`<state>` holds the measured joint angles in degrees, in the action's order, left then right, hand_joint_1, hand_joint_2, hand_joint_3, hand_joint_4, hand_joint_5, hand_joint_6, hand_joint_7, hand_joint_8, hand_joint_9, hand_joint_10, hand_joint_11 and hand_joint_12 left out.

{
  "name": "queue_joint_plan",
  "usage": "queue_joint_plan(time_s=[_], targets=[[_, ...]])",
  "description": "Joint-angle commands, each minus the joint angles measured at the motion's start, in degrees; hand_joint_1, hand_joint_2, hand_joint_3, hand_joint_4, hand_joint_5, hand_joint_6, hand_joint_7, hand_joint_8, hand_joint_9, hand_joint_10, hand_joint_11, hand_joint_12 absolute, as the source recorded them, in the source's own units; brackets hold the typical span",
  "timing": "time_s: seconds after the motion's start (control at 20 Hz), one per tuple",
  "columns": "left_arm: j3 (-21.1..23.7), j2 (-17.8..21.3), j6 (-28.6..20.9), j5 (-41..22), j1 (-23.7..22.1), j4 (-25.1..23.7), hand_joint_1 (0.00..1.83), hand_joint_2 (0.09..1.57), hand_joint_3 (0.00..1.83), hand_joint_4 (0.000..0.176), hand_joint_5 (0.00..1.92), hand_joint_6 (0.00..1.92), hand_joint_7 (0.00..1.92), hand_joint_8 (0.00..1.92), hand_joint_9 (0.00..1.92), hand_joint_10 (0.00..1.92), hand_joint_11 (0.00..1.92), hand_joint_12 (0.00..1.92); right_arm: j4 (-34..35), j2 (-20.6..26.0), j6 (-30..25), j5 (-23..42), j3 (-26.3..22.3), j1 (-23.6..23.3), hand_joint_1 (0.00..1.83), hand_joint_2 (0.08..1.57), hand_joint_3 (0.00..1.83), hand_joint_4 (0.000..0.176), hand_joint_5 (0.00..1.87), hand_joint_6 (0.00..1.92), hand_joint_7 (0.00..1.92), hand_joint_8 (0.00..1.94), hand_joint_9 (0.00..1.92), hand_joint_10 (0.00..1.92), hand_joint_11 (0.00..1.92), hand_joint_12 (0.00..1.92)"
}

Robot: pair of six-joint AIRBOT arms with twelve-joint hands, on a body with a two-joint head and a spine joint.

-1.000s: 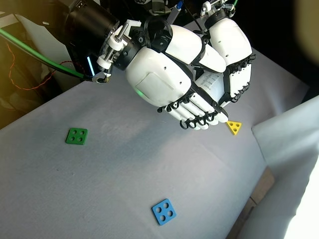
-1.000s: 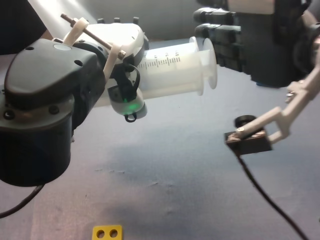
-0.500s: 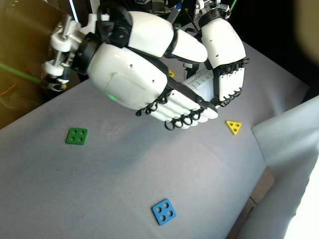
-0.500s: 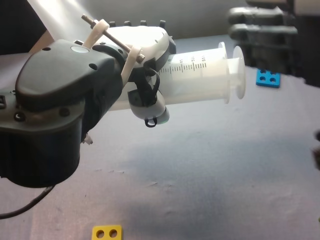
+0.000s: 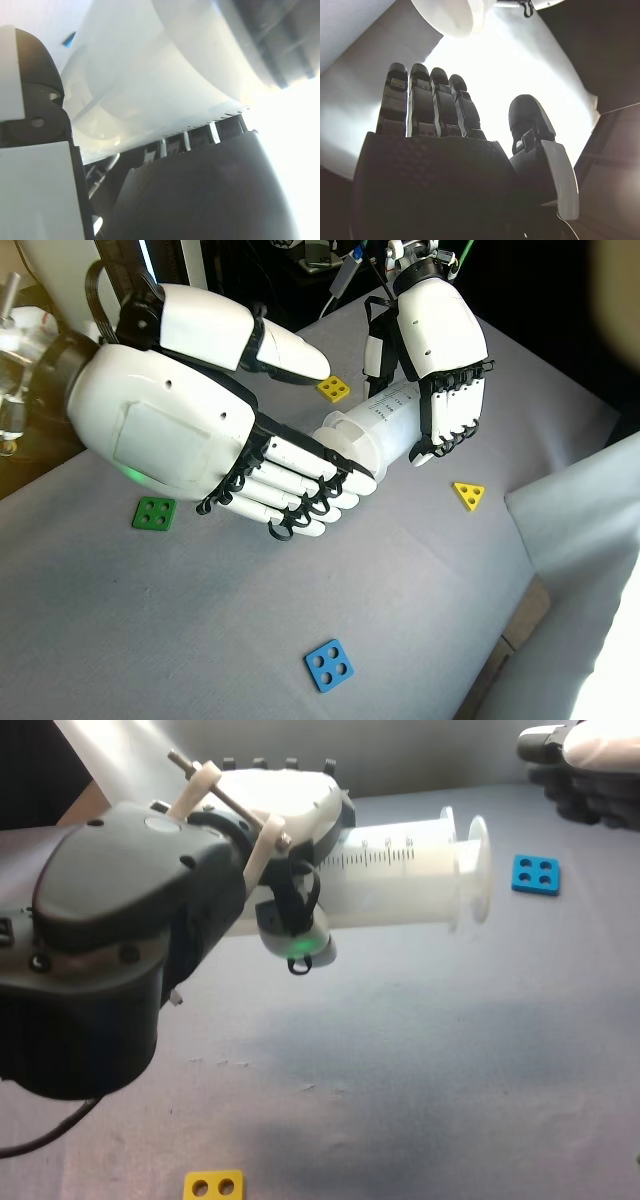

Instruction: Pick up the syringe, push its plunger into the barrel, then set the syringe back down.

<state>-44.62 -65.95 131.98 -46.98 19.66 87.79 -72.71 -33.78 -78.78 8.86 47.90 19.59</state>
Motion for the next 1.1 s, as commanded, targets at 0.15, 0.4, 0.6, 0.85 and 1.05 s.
queue_joint_plan(time_s=[0.15,0.4,0.6,0.85,1.05], targets=[[-0.4,-0.3,-2.5,0.3,2.5,-7.8,1.37,1.14,0.00,0.000,0.93,0.88,0.94,1.13,0.82,1.35,0.63,1.13,11.0,0.8,25.8,19.5,4.1,1.4,0.00,1.38,0.00,0.000,0.07,0.02,0.07,0.01,0.04,0.01,0.01,0.00],[-0.8,-0.9,-6.3,1.3,6.9,-12.0,1.37,1.15,0.00,0.000,0.92,0.88,0.92,1.18,0.80,1.37,0.60,1.16,9.2,0.9,32.0,27.6,8.6,2.1,0.00,1.39,0.00,0.000,0.07,0.01,0.05,0.00,0.01,0.00,0.00,0.00],[-1.2,-1.6,-8.5,1.8,9.9,-14.9,1.37,1.15,0.00,0.000,0.90,0.90,0.92,1.18,0.79,1.38,0.60,1.18,1.1,-0.1,38.3,28.7,8.8,2.8,0.00,1.39,0.00,0.000,0.05,0.01,0.03,0.01,0.00,0.00,0.00,0.00],[-1.7,-2.7,-11.9,2.4,13.3,-19.2,1.37,1.15,0.00,0.000,0.92,0.86,0.91,1.21,0.78,1.40,0.59,1.18,1.1,-2.3,38.5,28.2,8.8,3.9,0.00,1.38,0.00,0.000,0.06,0.01,0.03,0.01,0.00,0.00,0.00,0.00],[-2.1,-3.2,-15.7,2.8,15.4,-22.4,1.37,1.15,0.00,0.000,0.92,0.85,0.90,1.20,0.78,1.41,0.57,1.21,-1.1,-3.3,38.5,26.8,8.8,3.9,0.00,1.39,0.00,0.000,0.05,0.00,0.03,0.00,0.00,0.00,0.00,0.00]])
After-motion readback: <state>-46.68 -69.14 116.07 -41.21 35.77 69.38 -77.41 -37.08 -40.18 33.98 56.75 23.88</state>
